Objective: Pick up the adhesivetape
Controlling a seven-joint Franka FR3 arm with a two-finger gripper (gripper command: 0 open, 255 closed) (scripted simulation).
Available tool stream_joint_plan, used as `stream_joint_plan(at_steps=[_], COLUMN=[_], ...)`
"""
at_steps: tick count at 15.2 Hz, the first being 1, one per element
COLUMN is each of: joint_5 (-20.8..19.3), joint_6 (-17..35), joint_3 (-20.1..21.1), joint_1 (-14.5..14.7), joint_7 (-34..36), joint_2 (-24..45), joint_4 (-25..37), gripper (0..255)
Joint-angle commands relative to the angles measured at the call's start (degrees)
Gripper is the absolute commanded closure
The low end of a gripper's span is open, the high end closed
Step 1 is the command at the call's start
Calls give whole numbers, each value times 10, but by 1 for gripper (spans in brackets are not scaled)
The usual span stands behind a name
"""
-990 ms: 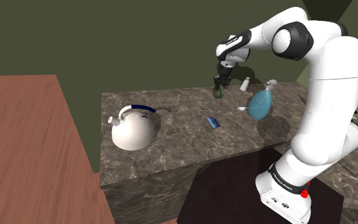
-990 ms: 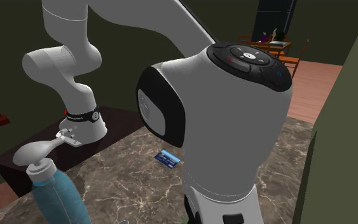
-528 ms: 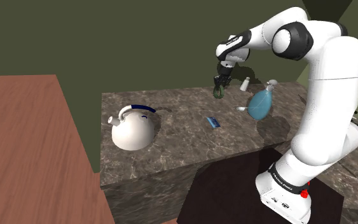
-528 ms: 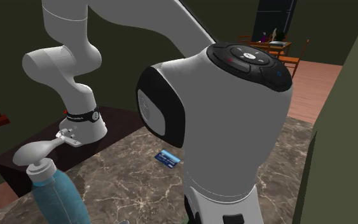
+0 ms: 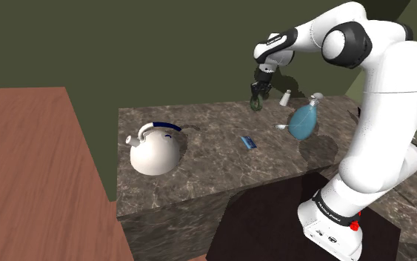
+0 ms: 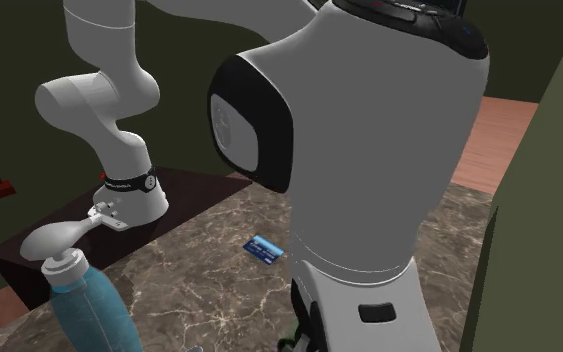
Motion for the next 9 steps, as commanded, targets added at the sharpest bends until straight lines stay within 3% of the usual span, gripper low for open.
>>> stream_joint_plan(at_steps=[1, 9], joint_5=[-3, -10], joint_6=[-13, -51], joint_3=[-1, -5], joint_1=[1, 3], joint_7=[2, 7], joint_2=[-9, -30], joint_4=[4, 22], gripper=[255, 255])
